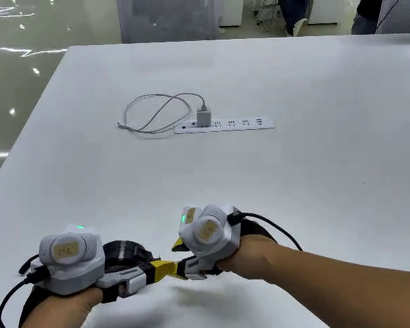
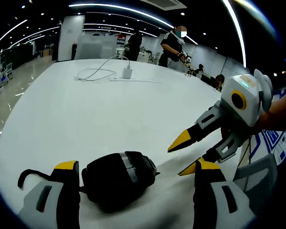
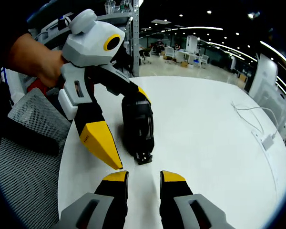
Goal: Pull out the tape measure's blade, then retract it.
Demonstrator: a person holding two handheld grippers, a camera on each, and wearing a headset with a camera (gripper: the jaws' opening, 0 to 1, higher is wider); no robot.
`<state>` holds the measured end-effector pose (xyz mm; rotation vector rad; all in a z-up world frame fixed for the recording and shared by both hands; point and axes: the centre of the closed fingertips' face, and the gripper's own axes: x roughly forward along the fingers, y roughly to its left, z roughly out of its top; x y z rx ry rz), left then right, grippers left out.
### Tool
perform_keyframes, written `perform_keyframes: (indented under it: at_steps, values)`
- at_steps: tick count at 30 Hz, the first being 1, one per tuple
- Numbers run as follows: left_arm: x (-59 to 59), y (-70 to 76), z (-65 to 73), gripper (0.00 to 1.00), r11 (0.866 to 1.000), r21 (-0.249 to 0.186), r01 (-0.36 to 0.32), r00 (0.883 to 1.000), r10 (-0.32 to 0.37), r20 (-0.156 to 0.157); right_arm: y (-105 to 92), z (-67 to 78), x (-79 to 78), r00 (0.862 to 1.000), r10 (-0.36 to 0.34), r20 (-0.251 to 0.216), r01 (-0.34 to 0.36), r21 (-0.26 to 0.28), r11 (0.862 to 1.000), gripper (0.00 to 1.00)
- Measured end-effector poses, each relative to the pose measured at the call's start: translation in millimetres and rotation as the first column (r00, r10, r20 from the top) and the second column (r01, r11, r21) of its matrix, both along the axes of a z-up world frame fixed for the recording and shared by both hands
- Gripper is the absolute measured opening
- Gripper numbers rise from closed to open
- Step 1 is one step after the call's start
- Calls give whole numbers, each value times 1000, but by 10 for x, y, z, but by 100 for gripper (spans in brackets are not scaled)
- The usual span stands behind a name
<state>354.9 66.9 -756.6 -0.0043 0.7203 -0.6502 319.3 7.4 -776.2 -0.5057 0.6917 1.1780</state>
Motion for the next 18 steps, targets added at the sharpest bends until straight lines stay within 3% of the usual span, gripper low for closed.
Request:
perform_keyframes:
  at_steps: [4, 10, 12, 13, 16, 18]
  values:
    - [-12, 42, 24, 99, 998, 33, 54, 998, -55, 25, -146, 32, -74, 1000, -19, 8, 19, 11, 1000, 25]
    - [-25, 80, 139, 99, 992, 22, 124, 990, -125, 65, -393, 136, -115, 996, -84, 12, 84, 43, 996, 30]
    - [-33, 99, 172, 99, 991, 10, 135, 989, -135, 56, -493, 170, -129, 994, -111, 9, 111, 42, 993, 32]
    - [-66, 132, 151, 99, 991, 20, 132, 991, -133, 15, -543, 201, -125, 992, -130, 8, 129, 53, 990, 33]
    - [-65, 169, 194, 99, 989, 17, 146, 989, -146, 30, -669, 285, -126, 985, -170, 6, 169, 75, 983, 36]
    - [-66, 206, 187, 99, 990, 18, 143, 989, -144, 19, -749, 298, -133, 982, -188, 4, 187, 75, 979, 39]
